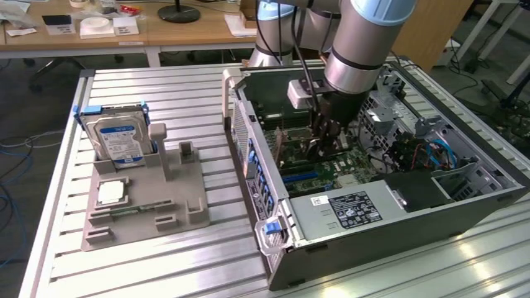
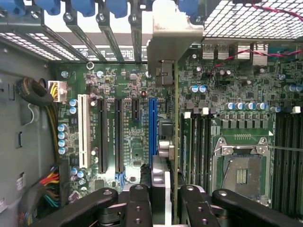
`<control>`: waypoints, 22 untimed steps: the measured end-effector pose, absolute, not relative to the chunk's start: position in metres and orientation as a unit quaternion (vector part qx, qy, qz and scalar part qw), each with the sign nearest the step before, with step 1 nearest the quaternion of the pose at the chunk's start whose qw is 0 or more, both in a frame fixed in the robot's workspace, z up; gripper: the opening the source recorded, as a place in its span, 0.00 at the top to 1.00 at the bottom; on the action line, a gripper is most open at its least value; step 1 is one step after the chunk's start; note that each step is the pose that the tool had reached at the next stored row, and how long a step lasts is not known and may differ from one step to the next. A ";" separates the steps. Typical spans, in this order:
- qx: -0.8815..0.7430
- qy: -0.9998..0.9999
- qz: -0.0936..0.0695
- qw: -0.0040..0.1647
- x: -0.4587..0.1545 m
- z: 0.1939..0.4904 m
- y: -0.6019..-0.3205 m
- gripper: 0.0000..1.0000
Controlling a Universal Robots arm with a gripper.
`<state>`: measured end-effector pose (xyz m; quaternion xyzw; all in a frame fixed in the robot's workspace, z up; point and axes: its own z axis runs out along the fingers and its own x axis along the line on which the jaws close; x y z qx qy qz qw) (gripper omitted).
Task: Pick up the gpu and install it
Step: 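Insert the gpu into the slot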
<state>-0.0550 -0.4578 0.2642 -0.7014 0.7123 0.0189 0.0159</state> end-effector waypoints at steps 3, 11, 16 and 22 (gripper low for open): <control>-0.701 0.712 0.019 0.016 -0.055 0.261 -0.459 0.72; -0.702 0.712 0.019 0.016 -0.058 0.257 -0.459 0.72; -0.701 0.712 0.019 0.016 -0.059 0.255 -0.462 0.72; -0.702 0.712 0.019 0.016 -0.061 0.251 -0.463 0.72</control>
